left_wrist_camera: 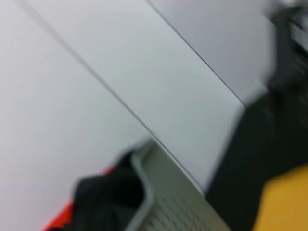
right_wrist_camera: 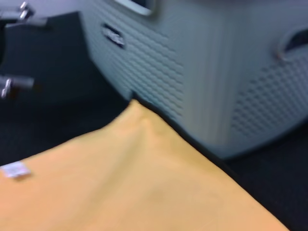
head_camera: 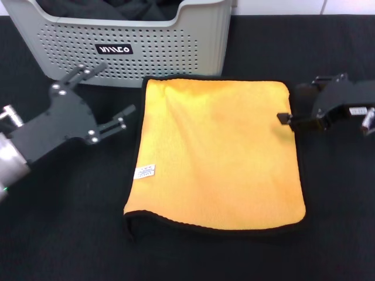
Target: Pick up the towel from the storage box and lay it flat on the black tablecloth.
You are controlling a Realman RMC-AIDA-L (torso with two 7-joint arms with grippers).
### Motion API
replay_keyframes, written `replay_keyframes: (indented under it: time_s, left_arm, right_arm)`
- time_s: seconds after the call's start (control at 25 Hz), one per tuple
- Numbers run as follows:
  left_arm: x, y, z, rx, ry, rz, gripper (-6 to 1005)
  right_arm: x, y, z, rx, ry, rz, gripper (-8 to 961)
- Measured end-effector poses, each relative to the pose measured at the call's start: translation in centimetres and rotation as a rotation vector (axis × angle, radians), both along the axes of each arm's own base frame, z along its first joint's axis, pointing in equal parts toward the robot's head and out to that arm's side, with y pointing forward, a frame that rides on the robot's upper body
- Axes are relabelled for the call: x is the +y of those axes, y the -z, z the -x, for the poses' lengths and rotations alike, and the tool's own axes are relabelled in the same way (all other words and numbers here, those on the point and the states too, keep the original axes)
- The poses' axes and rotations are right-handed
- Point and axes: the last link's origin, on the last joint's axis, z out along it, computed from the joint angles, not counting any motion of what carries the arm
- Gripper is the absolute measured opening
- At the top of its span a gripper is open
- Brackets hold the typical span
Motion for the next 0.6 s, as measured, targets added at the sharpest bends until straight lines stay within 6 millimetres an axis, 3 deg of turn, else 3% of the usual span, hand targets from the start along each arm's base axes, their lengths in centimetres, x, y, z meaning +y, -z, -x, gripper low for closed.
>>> replay_keyframes:
  time_s: [0.16, 0.32, 0.44, 0.6]
  left_arm:
    - [-2.4, -1.1, -0.8, -0.254, -0.002, 0.054, 843]
    - [-3.9, -1.9, -2.2, -0.508, -0.001, 0.244, 841]
    - [-3.4, -2.4, -3.1, -0.619, -0.042, 0.430, 837]
    - [-2.0, -1.9, -4.8, -0.622, -0.062, 0.669, 832]
  right_arm:
    - [-2.3, 0.0, 0.9, 0.066, -0.113, 0.044, 779]
    - [-4.7, -1.2, 2.3, 0.177, -0.234, 0.136, 778]
    - [-6.5, -2.9, 3.2, 0.259, -0.319, 0.218, 777]
    - [-8.5, -5.1, 3.6, 0.352, -0.415, 0.302, 776]
